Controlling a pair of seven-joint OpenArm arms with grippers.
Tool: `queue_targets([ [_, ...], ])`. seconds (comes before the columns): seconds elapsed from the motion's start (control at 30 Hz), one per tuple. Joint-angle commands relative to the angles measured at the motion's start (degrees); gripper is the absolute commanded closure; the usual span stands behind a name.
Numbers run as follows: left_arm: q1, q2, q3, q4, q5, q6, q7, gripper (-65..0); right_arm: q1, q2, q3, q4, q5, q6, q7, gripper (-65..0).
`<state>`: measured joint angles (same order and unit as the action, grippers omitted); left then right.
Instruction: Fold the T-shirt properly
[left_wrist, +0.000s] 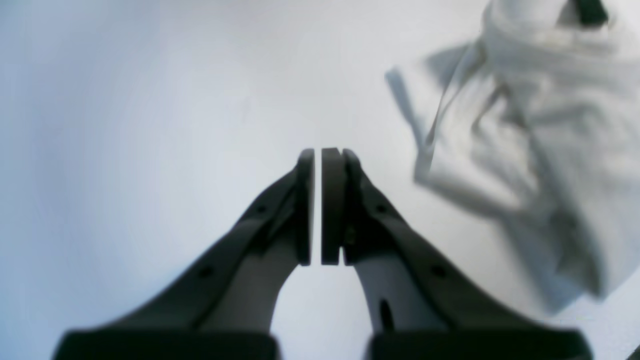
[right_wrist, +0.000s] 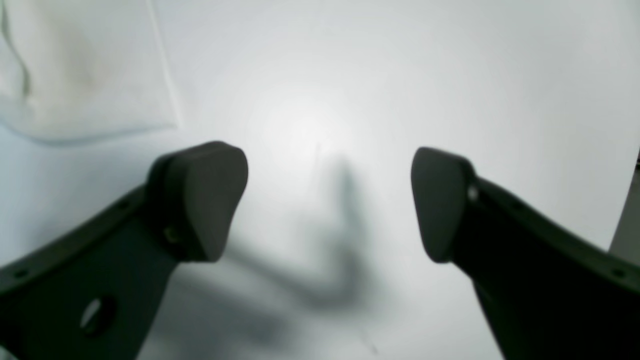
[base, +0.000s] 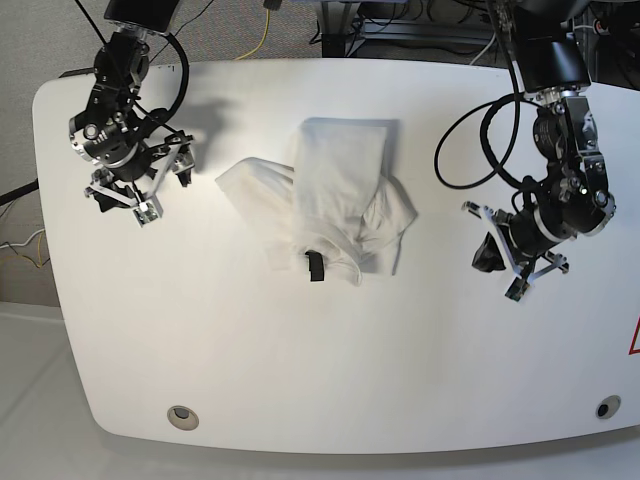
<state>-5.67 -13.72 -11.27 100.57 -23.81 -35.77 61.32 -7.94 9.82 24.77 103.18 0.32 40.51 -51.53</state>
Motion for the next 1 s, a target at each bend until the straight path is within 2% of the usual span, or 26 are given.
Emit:
queue_targets([
  [0.0, 2.6, -2.7, -2.4, 3.1, -0.8, 0.3, -1.0, -1.2, -0.7, 1.6, 2.8, 1.0, 0.0, -0.5, 0.8, -51.9],
  [0.27, 10.4, -5.9, -11.3, 3.5, -1.0, -0.1, -1.1, -1.2, -6.1, 4.2, 10.4, 1.0, -0.1, -0.5, 0.9, -51.9],
  [0.4, 13.9, -6.6, -15.3, 3.5, -0.8, -2.7, -1.1, -1.2, -9.0, 4.5, 13.5, 1.0, -0.1, -0.5, 1.0, -51.9],
  [0.5, 16.9, -6.7, -18.2, 3.5, -0.8, -4.2, -1.1, -1.2, -11.2, 4.5, 15.4, 1.0, -0.1, -0.5, 1.1, -51.9],
  [0.87, 27.6, -6.3, -26.1, 3.6, -0.8, -4.2, -1.2, -1.2, -19.2, 4.5, 23.4, 1.0, -0.2, -0.5, 1.4, -51.9],
  [0.97, 30.3, -6.2, -28.1, 3.6, -0.8, -4.2, -2.1, -1.2, -21.2, 4.2, 25.6, 1.0, -0.2, -0.5, 2.9, -51.9],
])
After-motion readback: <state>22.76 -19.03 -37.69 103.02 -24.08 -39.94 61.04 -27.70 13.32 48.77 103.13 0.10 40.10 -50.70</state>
